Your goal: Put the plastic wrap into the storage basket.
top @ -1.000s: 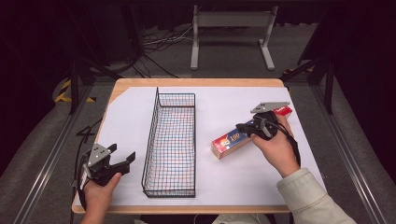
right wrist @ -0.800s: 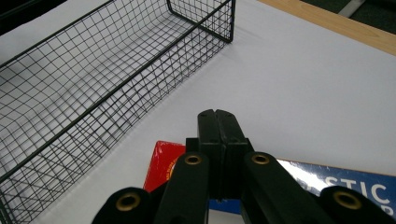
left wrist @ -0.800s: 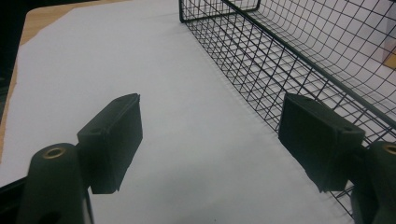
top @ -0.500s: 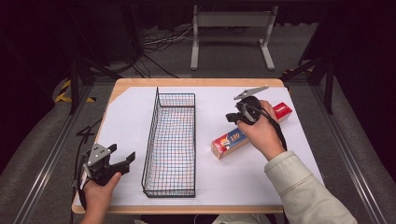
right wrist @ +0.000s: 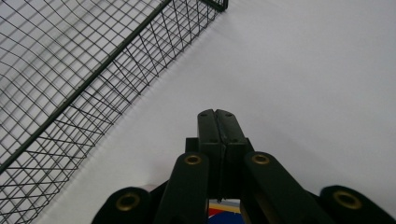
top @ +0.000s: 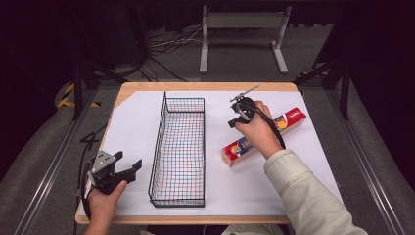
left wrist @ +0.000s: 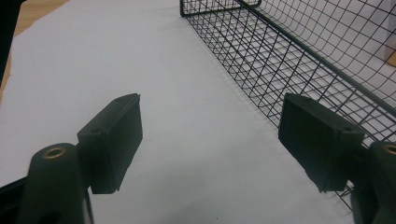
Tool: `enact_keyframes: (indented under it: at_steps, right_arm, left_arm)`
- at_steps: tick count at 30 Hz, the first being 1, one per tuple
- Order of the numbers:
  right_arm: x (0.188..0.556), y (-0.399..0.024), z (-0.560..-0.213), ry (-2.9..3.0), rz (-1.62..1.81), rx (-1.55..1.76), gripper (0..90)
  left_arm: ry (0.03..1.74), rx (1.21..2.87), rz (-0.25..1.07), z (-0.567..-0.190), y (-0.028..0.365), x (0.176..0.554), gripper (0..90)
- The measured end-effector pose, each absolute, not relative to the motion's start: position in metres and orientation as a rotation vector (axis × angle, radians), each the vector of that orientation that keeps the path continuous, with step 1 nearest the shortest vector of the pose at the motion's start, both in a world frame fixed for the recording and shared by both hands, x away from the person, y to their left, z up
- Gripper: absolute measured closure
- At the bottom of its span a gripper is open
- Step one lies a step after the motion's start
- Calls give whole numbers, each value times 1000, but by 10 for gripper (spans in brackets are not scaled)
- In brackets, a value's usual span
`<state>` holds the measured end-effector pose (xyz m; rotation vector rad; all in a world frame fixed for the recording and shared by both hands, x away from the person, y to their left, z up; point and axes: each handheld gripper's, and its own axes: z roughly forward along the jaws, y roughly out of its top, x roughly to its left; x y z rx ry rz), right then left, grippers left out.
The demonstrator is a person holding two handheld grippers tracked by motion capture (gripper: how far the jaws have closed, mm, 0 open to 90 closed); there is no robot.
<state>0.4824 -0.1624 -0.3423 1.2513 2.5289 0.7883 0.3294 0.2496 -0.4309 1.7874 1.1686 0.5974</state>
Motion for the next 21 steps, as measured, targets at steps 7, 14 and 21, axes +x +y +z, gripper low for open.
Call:
enact_keyframes:
  at_steps: [7,14,21]
  right_arm:
    - [485,-154,-361,2576,730,1248,900]
    - [487,-146,-378,2638,658,1253,900]
    - [488,-140,-391,2734,572,1269,900]
  left_arm:
    - [1175,1791,583,-432,250,331,219]
    - [1176,1796,576,-433,249,332,216]
    - [1156,1812,562,-435,247,332,206]
